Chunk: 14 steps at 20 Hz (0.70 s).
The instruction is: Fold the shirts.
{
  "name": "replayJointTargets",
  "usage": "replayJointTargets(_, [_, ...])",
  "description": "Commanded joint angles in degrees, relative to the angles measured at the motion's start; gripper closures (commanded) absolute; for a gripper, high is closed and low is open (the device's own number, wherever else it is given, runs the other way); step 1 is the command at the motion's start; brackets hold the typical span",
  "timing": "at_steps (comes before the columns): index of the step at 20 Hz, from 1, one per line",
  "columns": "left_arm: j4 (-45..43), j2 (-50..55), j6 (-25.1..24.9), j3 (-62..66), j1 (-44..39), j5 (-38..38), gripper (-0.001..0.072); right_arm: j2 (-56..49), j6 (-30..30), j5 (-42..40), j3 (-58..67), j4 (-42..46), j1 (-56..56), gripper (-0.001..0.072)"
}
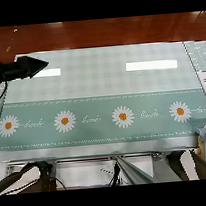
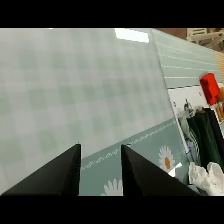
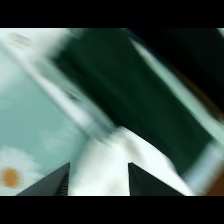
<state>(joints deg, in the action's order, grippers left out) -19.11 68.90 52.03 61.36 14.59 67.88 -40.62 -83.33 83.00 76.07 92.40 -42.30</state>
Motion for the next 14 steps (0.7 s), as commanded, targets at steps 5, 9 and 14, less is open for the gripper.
replayJointTargets(5, [-35.23,0.02,12.94,15.74,-15.61,-4.22,0.0373,-18.53,4.76,-8.85,-0.02,-27.39,19.39,0.0214])
replayJointTargets(9, [-67.58,0.92,30.84,18.08,-28.17,-5.53,-0.0013,-29.94,4.74,-10.71,0.00,-12.57,36.46,0.0101])
replayJointTargets(14, [-75.82,5.95,41.68,18.05,-32.13,5.01,-0.0013,-36.37,4.68,-11.63,-0.02,-6.14,44.19,0.0101])
